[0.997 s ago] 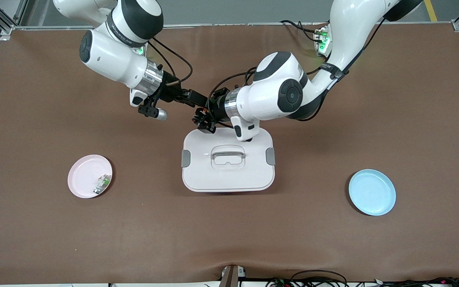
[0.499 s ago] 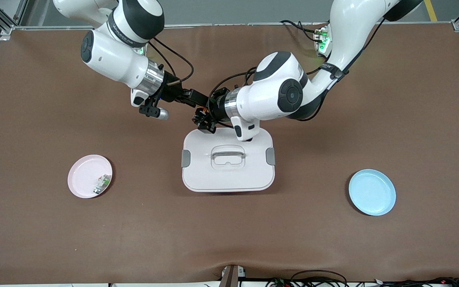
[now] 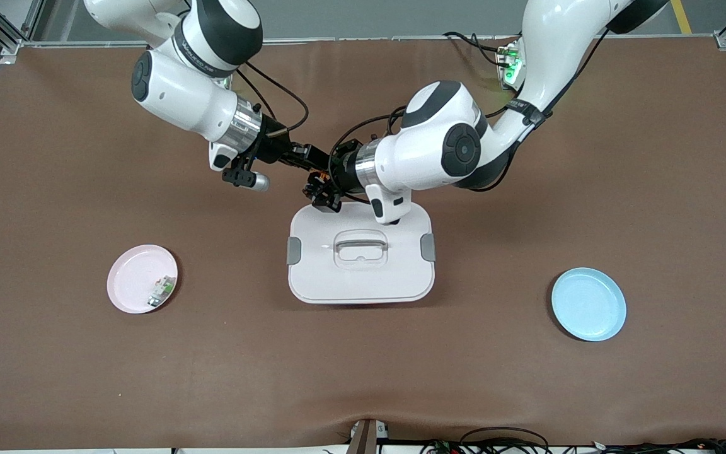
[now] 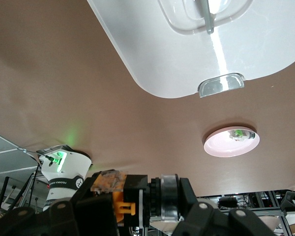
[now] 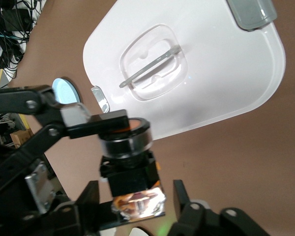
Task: Transfer orange switch to right arm and place
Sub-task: 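Close the right gripper on the switch and open the left gripper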
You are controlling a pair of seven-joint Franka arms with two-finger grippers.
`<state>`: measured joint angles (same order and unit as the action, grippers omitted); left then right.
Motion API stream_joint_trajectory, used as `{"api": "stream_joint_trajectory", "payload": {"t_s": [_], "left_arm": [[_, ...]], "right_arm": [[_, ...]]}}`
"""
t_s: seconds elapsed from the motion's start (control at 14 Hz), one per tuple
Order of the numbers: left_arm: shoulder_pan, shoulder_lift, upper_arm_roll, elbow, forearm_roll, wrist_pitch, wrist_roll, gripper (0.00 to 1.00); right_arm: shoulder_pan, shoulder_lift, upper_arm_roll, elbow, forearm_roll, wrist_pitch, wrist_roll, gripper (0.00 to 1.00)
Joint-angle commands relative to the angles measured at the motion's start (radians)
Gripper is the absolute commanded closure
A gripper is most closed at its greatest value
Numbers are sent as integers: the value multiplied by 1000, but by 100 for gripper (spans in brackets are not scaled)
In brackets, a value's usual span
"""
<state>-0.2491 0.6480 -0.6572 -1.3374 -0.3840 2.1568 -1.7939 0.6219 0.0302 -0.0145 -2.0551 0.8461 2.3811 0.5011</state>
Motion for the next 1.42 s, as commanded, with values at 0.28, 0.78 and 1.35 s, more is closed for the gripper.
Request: {"api": "stream_joint_trajectory", "payload": {"t_s": [0.28, 0.78, 1.35], "left_arm": [[-7, 9, 1, 24, -21, 12, -10, 100], [4, 13, 1, 24, -42, 12, -5, 79], [20, -19, 2, 26, -35, 9, 22, 0]], "right_arm": [[9, 7, -4, 7, 22, -11, -15, 100], [2, 7, -5, 7, 22, -14, -16, 100], [-8, 4, -12, 19, 14, -26, -35, 100]]}}
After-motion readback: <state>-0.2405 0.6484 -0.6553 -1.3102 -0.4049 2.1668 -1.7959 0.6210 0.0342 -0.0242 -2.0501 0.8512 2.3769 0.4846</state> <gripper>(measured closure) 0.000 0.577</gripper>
